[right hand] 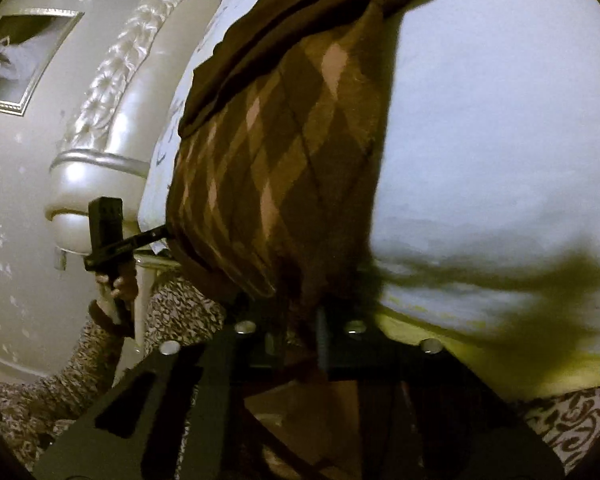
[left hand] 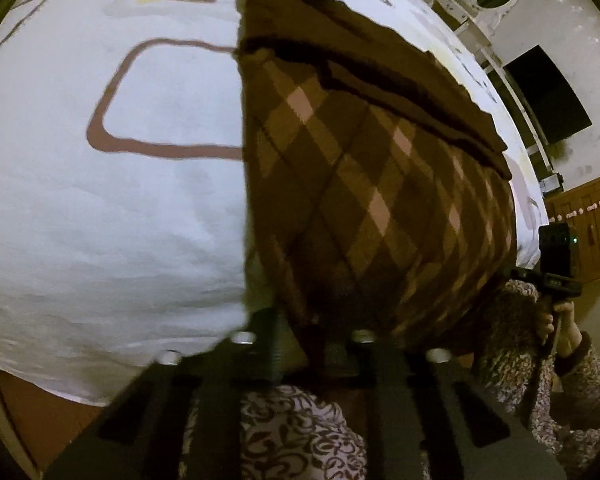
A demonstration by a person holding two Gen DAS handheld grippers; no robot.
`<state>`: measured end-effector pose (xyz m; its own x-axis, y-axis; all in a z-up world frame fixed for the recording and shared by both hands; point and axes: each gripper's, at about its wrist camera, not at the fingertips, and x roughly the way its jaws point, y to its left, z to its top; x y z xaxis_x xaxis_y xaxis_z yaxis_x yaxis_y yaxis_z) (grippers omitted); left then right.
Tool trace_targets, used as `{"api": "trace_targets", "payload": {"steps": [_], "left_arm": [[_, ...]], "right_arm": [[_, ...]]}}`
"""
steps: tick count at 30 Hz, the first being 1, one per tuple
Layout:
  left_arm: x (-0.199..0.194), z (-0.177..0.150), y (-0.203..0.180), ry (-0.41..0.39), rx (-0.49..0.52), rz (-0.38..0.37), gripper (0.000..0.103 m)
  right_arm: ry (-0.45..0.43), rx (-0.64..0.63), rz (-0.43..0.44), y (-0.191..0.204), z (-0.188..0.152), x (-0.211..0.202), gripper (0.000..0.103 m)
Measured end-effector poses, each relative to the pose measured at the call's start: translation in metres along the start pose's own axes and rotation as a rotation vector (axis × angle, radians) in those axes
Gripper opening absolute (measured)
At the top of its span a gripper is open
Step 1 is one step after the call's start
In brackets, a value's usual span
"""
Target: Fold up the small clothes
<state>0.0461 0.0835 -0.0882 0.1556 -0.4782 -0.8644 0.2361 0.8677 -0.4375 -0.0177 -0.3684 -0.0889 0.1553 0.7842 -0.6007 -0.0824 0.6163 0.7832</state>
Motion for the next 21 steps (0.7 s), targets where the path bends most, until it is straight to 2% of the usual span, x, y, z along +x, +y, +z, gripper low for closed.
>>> {"api": "trace_targets", "payload": {"steps": [4,8,12,16,21], "left_arm": [[-0.001,-0.002,-0.006,-0.011,0.027,0.009,0.004],[-0.021,0.0,-0.002,-0.091,-0.002,-0.137,0.004],[-0.04,0.003,0.008,-0.18,-0.037,-0.231,0.004],[-0.055,0.015,0.024,-0.268,-0.124,-0.33,0.004],[-0.051,0.046,0.026,-0.29,-0.158,-0.305,0.004]], "right_arm": [[-0.026,-0.017,0.016,0.004,0.002,-0.009,0.003],[-0.072,-0.037,0.104,0.016,0.003,-0.024,0.003],[-0.145,-0.047,0.199,0.025,0.01,-0.043,0.003],[-0.238,-0.058,0.253,0.029,0.024,-0.071,0.003],[-0.333,-0.051,0.232,0.018,0.059,-0.092,0.003]]}}
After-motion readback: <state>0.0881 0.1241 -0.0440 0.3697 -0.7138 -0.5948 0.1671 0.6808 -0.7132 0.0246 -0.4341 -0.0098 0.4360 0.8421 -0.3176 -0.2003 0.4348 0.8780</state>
